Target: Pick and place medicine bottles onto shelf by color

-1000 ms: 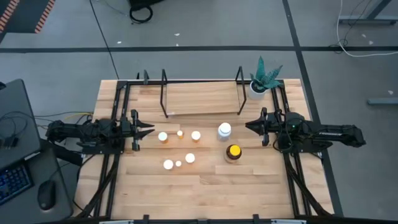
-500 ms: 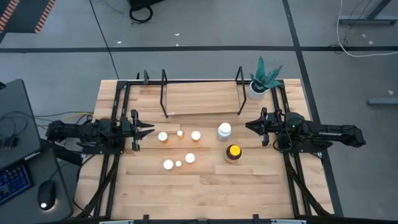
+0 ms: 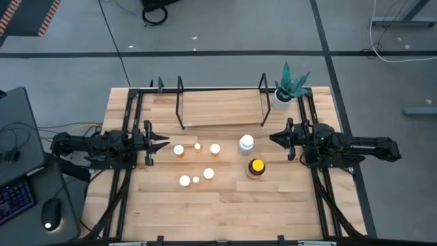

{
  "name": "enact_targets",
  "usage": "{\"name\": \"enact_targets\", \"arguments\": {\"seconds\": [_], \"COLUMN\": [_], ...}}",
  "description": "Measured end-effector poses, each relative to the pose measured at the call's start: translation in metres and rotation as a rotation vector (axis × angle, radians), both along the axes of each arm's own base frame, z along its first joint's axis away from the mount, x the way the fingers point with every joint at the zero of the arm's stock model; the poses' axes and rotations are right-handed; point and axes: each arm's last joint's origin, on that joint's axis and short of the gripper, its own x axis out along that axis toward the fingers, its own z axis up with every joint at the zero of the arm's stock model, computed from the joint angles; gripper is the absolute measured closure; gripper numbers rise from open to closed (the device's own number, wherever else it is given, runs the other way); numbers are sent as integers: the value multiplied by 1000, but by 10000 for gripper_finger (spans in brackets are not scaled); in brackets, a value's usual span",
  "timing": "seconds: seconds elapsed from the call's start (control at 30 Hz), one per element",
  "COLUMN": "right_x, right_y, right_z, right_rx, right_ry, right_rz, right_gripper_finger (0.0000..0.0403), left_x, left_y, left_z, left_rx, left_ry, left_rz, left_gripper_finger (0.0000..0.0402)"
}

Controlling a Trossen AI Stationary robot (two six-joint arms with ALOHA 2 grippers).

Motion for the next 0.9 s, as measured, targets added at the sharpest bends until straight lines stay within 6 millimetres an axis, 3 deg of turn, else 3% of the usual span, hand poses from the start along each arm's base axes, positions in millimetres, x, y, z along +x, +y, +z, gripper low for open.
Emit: {"name": "enact_targets", "arguments": {"seconds": [0.9], "right_x": [0], "right_y": [0], "right_z": [0], "right_rx": [0], "right_ry": [0], "right_rz": [0], "right_gripper_finger": [346], "left_x": [0], "left_y": [0], "left_z": [0], "left_rx": [0], "left_ry": [0], "left_rz": [0], "left_gripper_finger": [317]}}
